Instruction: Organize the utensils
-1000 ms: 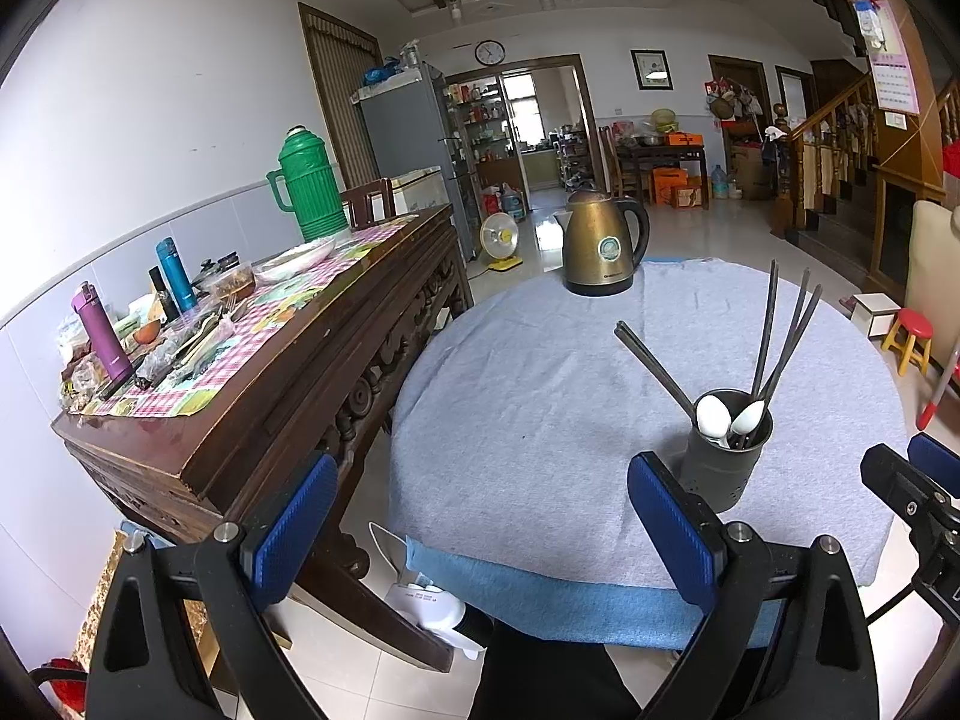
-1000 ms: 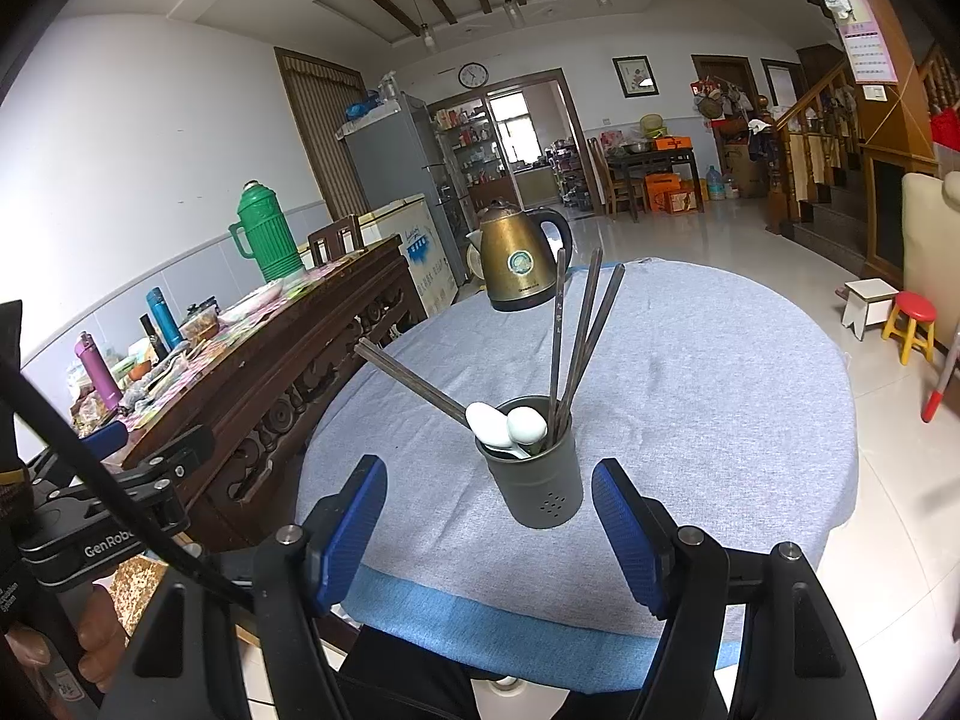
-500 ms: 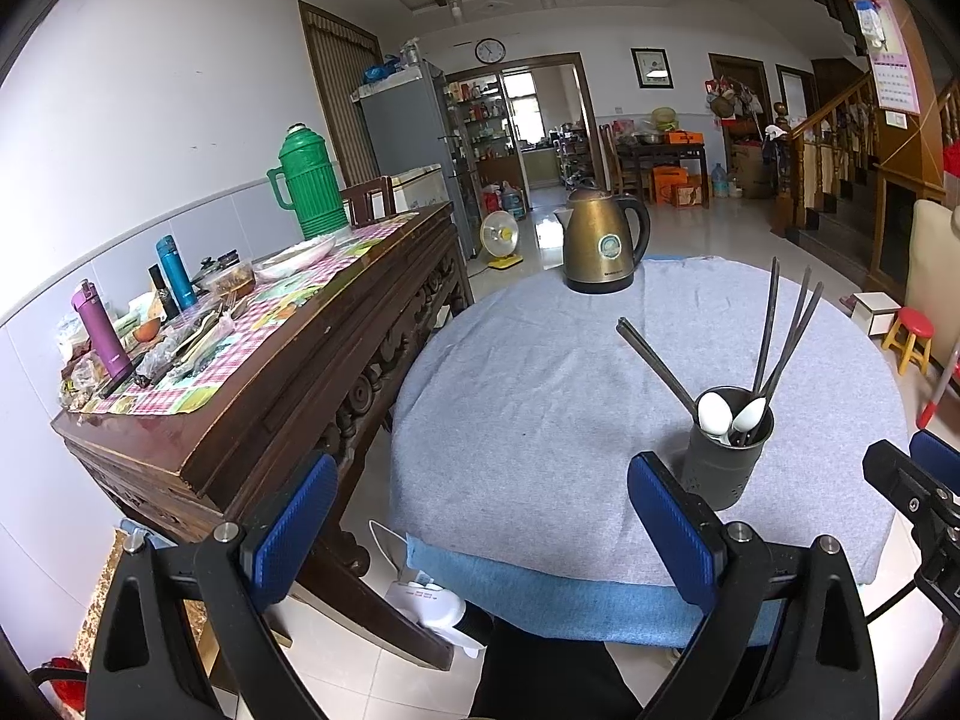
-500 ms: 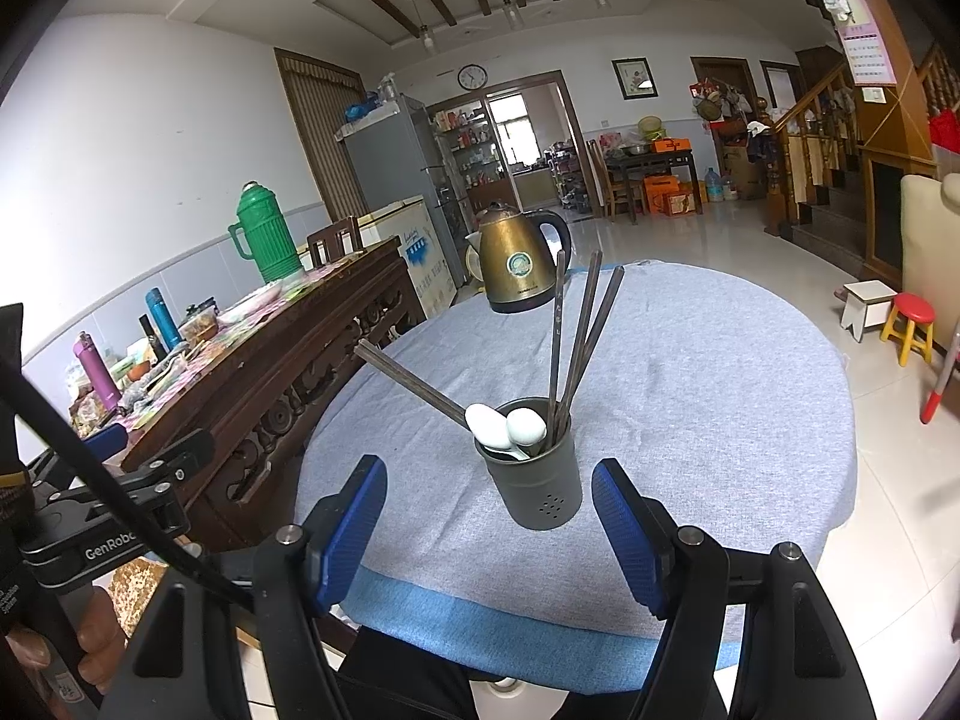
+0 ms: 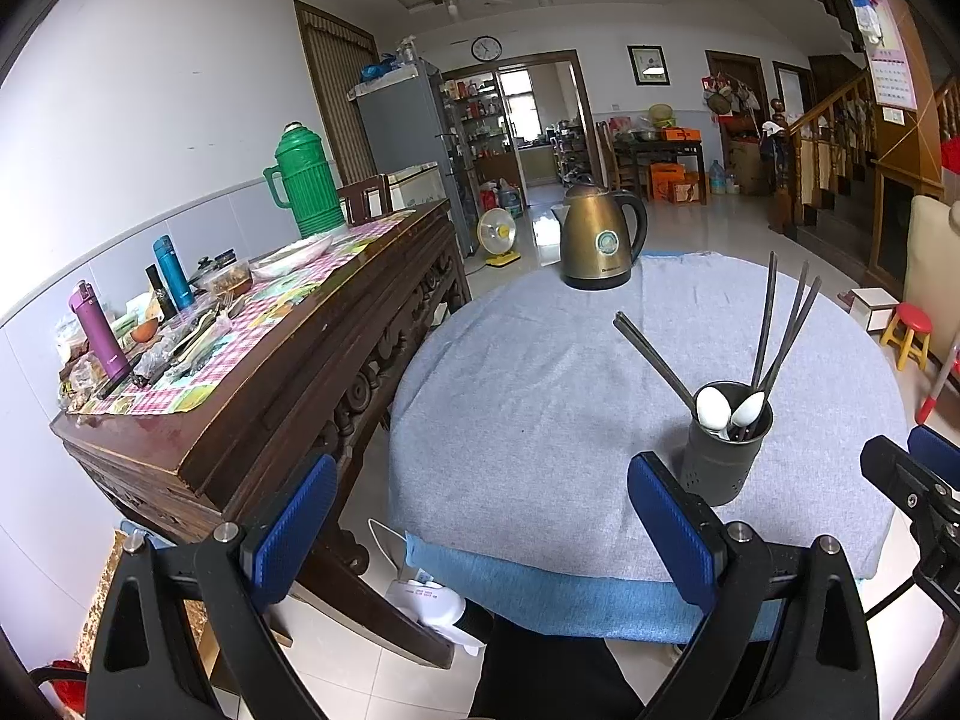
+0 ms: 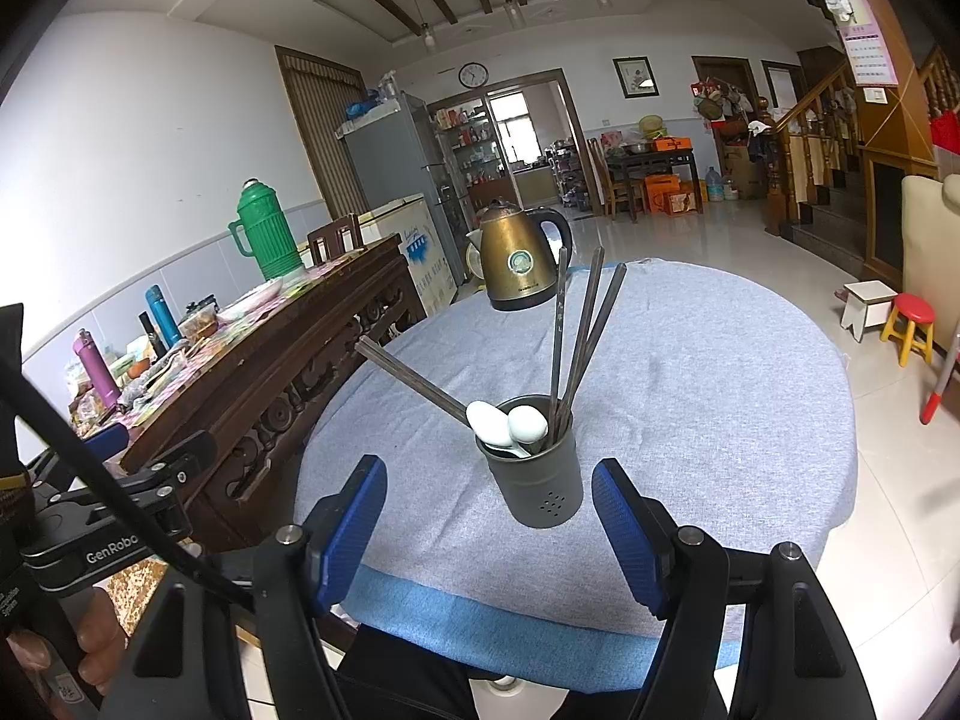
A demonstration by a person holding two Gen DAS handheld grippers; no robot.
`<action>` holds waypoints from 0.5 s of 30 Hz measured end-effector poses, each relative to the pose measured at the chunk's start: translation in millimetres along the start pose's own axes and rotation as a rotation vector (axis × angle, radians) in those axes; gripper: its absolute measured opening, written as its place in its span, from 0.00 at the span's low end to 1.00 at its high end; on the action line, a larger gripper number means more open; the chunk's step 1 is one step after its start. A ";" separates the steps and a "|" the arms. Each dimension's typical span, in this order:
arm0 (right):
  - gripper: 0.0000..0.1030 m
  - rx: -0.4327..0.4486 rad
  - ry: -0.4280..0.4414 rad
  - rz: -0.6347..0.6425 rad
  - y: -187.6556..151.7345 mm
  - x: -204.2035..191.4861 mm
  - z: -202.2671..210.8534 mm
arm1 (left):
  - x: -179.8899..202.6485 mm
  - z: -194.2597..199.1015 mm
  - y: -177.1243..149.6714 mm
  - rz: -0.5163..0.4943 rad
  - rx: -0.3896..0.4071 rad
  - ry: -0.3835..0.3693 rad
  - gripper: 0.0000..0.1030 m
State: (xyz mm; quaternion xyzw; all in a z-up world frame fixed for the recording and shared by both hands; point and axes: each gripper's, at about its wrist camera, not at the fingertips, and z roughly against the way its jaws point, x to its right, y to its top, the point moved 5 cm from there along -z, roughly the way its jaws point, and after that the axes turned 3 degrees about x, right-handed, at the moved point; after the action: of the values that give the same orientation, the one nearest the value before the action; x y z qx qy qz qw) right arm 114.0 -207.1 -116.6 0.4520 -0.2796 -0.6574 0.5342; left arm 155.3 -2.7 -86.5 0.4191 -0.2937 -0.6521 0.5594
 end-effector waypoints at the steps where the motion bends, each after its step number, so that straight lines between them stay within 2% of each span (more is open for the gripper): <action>1: 0.72 -0.001 0.001 0.000 -0.1 0.0 0.0 | 0.2 0.4 0.5 0.000 0.001 0.000 0.95; 15: 0.72 -0.002 0.000 0.002 -1.5 -0.5 -0.5 | 1.0 -1.7 -2.1 -0.004 -0.003 -0.002 0.94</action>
State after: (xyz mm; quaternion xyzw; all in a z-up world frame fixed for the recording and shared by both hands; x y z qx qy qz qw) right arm 113.8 -206.2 -118.0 0.4512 -0.2793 -0.6572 0.5353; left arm 155.8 -3.1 -89.4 0.4180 -0.2923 -0.6542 0.5585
